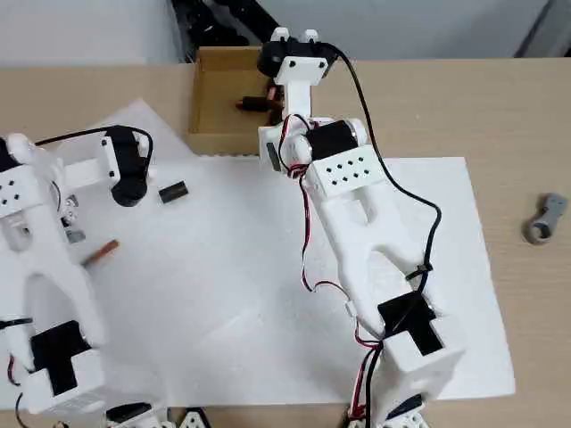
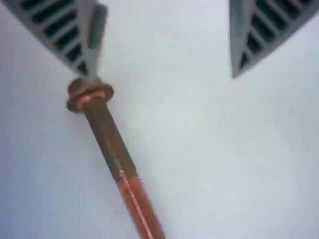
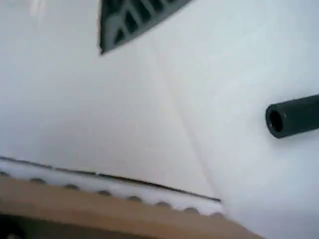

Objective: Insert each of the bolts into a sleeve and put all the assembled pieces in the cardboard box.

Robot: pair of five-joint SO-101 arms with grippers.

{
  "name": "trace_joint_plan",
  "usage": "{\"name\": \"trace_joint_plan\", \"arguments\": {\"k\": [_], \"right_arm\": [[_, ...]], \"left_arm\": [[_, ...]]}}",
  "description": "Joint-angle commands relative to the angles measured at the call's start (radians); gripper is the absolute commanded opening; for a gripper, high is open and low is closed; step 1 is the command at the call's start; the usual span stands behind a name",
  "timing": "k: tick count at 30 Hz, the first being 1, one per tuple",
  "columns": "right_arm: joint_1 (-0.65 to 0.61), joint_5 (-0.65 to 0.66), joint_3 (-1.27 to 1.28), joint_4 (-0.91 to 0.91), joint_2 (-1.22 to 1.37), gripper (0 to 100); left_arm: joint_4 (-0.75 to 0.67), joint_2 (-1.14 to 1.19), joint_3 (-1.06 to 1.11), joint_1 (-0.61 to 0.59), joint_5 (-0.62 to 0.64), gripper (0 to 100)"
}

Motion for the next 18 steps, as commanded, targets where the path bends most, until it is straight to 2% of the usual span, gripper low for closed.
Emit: {"name": "trace_joint_plan", "arguments": {"k": [1, 4, 8, 10, 12, 16, 18], "right_arm": [[0.005, -0.003, -0.048, 0.005, -0.018, 18.4], [0.005, -0.003, -0.048, 0.005, -0.018, 18.4], [0.005, -0.003, -0.048, 0.005, -0.018, 18.4], [0.005, -0.003, -0.048, 0.005, -0.018, 18.4], [0.005, -0.003, -0.048, 0.005, -0.018, 18.4], [0.008, -0.003, -0.048, 0.005, -0.018, 18.4], [0.008, -0.003, -0.048, 0.005, -0.018, 18.4]], "left_arm": [[0.017, -0.011, -0.004, -0.006, 0.048, 19], [0.017, -0.011, -0.002, -0.005, 0.144, 19], [0.015, -0.005, 0.031, 0.0, 0.459, 18], [0.018, 0.005, 0.09, -0.008, 0.563, 18], [0.018, 0.002, 0.17, -0.046, 0.555, 18], [0.009, 0.014, 0.303, -0.124, 0.368, 18], [-0.028, 0.021, 0.335, -0.152, 0.354, 18]]}}
